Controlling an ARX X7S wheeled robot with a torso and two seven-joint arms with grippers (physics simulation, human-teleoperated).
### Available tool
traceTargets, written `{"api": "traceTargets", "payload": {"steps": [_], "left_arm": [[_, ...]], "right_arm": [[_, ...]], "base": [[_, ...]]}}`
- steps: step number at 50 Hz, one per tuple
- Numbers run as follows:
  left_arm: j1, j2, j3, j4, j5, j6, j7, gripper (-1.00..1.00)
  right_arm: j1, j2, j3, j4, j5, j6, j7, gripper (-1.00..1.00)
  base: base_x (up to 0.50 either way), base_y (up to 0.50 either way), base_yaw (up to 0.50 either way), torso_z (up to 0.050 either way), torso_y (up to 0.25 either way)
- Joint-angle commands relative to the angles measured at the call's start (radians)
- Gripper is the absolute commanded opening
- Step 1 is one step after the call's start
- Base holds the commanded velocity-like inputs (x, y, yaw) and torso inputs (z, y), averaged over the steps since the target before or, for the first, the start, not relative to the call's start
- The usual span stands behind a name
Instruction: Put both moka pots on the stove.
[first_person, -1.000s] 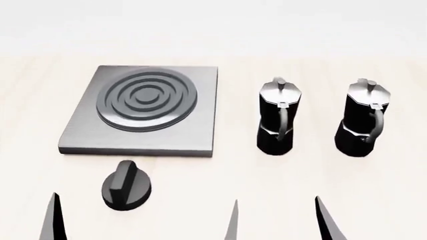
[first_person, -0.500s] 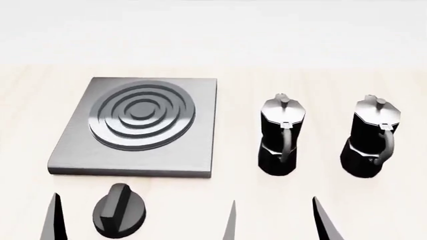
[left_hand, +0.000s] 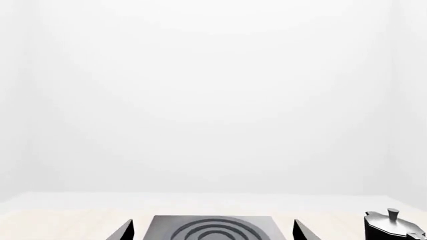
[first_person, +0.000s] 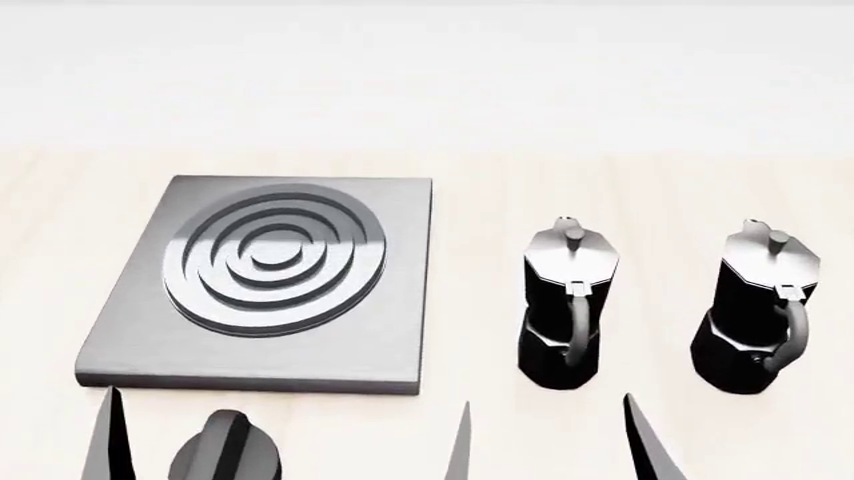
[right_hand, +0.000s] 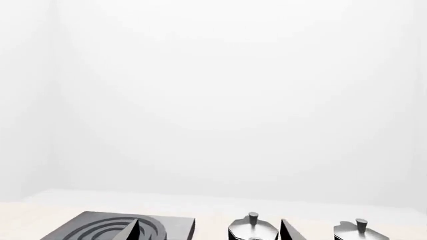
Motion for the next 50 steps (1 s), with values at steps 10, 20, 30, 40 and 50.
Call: {"api": "traceTargets", "payload": {"steps": [10, 20, 30, 40, 50], "left_arm": [[-0.004, -0.014, 0.01, 0.001, -0.007, -0.001, -0.017, 1.0], [-0.006, -0.018, 0.015, -0.024, -0.008, 0.023, -0.017, 1.0], [-0.007, -0.024, 0.018, -0.016, -0.012, 0.017, -0.027, 1.0], [-0.009, -0.03, 0.022, -0.022, -0.013, 0.025, -0.031, 1.0], [-0.009, -0.036, 0.026, -0.012, -0.017, 0.016, -0.039, 1.0]], "right_arm": [[0.001, 0.013, -0.008, 0.011, 0.012, -0.022, 0.015, 1.0], [0.001, 0.021, -0.012, 0.009, 0.015, -0.024, 0.02, 1.0], [0.003, 0.026, -0.017, 0.013, 0.019, -0.029, 0.025, 1.0], [0.005, 0.032, -0.019, 0.011, 0.023, -0.029, 0.032, 1.0], [0.006, 0.037, -0.021, 0.01, 0.026, -0.029, 0.039, 1.0]], "base": [[0.0, 0.0, 0.0, 0.0, 0.0], [0.0, 0.11, 0.0, 0.0, 0.0], [0.0, 0.14, 0.0, 0.0, 0.0], [0.0, 0.13, 0.0, 0.0, 0.0], [0.0, 0.13, 0.0, 0.0, 0.0]]}}
